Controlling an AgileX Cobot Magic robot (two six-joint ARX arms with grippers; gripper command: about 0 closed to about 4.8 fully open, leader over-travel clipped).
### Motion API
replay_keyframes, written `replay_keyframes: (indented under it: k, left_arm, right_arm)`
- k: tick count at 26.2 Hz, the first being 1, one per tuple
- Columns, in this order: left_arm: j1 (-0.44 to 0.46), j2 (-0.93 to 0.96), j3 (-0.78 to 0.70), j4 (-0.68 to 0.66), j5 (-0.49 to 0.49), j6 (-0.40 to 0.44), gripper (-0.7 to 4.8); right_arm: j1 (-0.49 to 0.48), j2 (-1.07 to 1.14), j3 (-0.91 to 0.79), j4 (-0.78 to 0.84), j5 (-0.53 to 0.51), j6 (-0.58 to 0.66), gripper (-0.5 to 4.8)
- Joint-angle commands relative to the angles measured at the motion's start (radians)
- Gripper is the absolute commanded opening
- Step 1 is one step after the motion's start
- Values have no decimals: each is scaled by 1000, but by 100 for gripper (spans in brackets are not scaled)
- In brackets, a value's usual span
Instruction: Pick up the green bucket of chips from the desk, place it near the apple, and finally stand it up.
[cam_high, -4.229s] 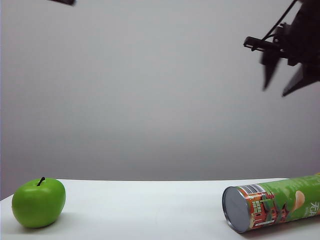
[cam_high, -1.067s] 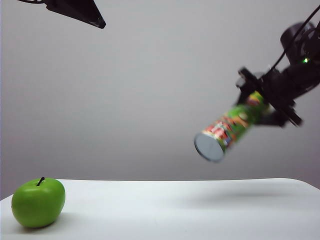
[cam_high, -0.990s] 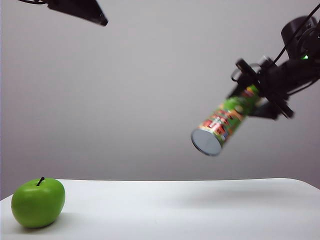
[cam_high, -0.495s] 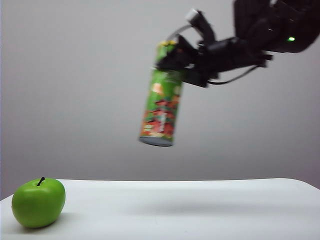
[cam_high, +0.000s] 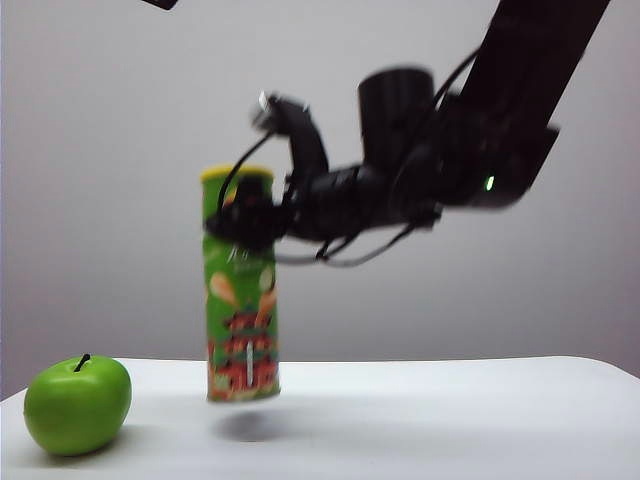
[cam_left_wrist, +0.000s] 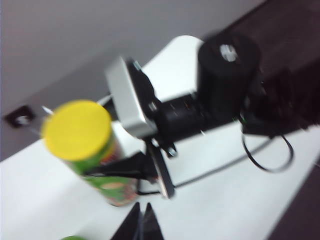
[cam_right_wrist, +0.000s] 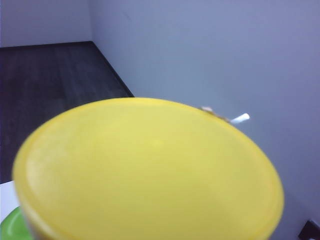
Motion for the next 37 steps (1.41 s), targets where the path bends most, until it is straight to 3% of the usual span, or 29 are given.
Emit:
replay_keyframes:
  k: [1,7,10,16,23,26,27,29,37]
  left_arm:
    - [0,-23,3,11,-55,19,-5]
    - [1,-28,3,-27,-64,19,-5]
    - [1,-67,3,-71,-187,20,-5]
    - [0,-124,3,-72,-190,17,-5]
    - [0,-129,3,-118,-190,11,-5]
    - [0,-129,3,-125,-190,11,-5]
    - [0,-129,3,-129,-189,11,-5]
    - [0,-129,3,-133,-189,11,-5]
    - [0,-137,3,-144,-163,10,-5]
  right_arm:
    - [27,4,6,130,20,18,304]
    - [68,7,0,125,21,11,304]
    - [67,10,-29,120,23,11,304]
    - [80,84,-42,204,37,85,304]
    - [99,141,-45,217,69,63,306]
    - [92,141,-48,219,69,63,367]
    - [91,141,-54,219,69,63,427]
    - [91,141,-61,215,69,63,479]
    - [71,79,-130,200,64,63,479]
